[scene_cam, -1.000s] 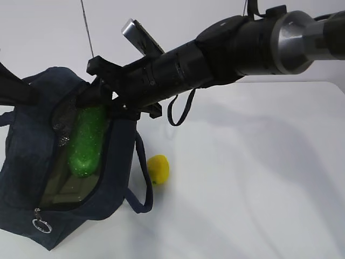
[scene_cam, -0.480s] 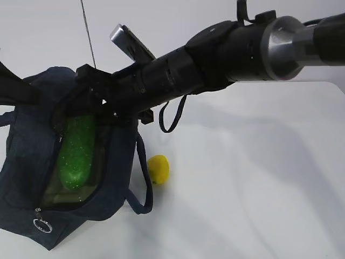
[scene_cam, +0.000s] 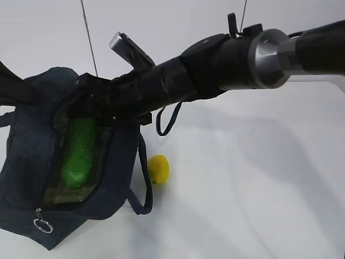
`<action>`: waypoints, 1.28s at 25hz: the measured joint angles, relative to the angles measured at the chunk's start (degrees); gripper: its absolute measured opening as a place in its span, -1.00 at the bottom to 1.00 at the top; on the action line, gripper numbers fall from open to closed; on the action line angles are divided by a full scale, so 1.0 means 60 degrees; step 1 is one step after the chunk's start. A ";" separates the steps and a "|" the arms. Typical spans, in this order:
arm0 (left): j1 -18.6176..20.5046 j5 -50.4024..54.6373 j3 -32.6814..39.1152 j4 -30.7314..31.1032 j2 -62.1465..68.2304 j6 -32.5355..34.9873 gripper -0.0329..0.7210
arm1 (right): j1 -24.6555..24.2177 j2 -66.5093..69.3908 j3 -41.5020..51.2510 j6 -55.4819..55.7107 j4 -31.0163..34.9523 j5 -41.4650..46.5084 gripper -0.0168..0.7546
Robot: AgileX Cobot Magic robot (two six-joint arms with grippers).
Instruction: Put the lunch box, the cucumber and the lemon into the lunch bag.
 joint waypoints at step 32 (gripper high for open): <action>0.0000 0.0049 0.0000 -0.0018 0.0000 0.0006 -0.91 | -0.0324 -0.0798 -0.0482 -0.0003 -0.3254 0.2092 0.06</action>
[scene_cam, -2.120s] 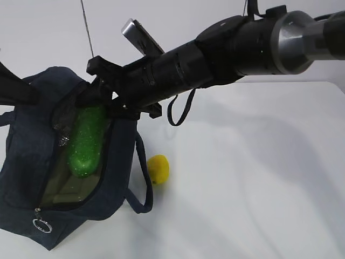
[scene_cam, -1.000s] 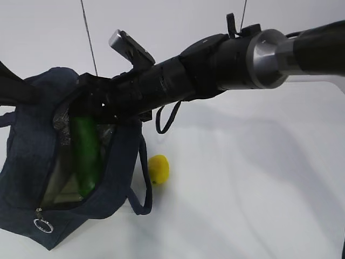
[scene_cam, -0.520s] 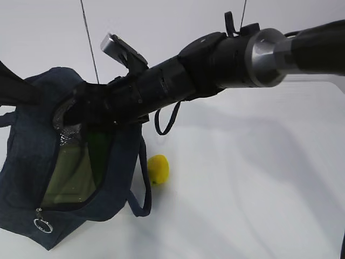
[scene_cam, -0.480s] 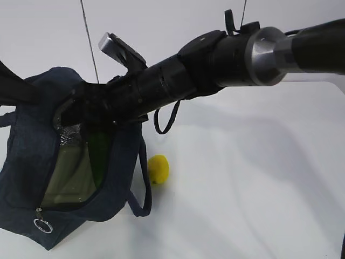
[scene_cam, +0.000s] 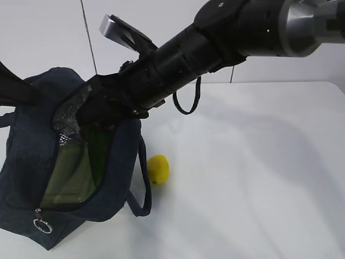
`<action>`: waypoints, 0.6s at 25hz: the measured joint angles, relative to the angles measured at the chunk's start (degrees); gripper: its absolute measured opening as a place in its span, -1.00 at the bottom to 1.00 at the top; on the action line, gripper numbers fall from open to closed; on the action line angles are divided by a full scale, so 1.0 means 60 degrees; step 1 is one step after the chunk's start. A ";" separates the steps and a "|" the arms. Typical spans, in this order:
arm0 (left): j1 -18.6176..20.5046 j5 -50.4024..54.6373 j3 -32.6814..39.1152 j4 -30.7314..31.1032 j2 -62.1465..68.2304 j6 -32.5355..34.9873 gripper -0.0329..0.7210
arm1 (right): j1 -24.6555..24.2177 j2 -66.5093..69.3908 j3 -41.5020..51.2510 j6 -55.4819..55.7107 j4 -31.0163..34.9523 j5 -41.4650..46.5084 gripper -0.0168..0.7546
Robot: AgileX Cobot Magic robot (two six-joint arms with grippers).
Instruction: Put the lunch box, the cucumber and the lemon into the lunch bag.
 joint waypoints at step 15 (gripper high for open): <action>0.0000 0.0000 0.0000 0.0022 0.0000 0.0015 -0.91 | -0.1198 -0.0334 0.0000 0.1002 -0.1043 0.2660 0.06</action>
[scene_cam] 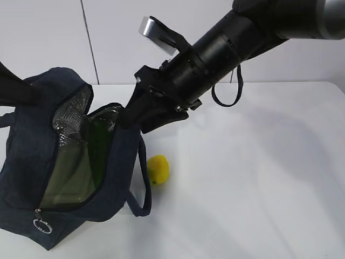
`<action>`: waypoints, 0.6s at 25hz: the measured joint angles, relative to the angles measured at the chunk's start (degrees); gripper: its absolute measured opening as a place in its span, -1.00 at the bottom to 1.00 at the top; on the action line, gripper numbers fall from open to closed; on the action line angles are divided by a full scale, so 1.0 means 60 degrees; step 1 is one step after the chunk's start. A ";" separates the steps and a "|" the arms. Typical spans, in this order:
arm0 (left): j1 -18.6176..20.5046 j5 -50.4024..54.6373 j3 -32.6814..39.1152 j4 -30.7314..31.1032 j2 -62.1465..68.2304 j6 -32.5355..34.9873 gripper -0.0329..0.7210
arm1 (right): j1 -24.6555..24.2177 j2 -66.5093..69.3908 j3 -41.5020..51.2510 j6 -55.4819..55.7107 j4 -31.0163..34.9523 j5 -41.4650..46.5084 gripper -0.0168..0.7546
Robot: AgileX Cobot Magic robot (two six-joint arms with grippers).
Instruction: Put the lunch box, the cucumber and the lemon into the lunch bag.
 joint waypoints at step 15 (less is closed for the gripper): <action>0.0000 0.0190 0.0000 0.0014 0.0000 0.0000 -0.91 | -0.0112 -0.0378 0.0018 0.3678 -0.3274 -0.0930 0.06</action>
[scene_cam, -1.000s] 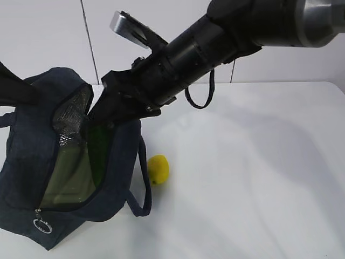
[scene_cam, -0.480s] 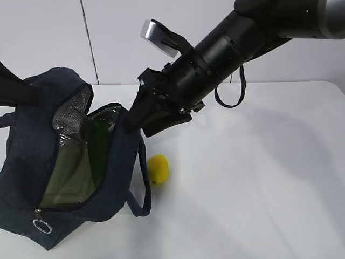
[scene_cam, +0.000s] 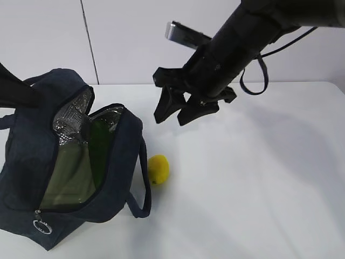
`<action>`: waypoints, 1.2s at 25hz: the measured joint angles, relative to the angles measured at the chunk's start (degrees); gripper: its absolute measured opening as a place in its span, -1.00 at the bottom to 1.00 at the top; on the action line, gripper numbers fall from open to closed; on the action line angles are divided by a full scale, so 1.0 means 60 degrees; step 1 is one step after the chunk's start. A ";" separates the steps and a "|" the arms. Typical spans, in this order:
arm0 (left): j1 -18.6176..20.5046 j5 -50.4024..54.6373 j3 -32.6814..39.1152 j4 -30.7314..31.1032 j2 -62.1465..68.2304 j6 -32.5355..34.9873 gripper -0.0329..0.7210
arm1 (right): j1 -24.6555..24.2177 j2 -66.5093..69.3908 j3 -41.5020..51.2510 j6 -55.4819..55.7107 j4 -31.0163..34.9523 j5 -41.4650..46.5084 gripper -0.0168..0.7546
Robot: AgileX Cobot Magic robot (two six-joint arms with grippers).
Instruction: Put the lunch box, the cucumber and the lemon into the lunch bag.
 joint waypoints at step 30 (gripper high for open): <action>0.0786 0.0248 0.0000 0.0115 0.0000 0.0000 -0.91 | -0.0007 -0.0238 0.3307 -0.0332 0.2712 -0.4407 0.05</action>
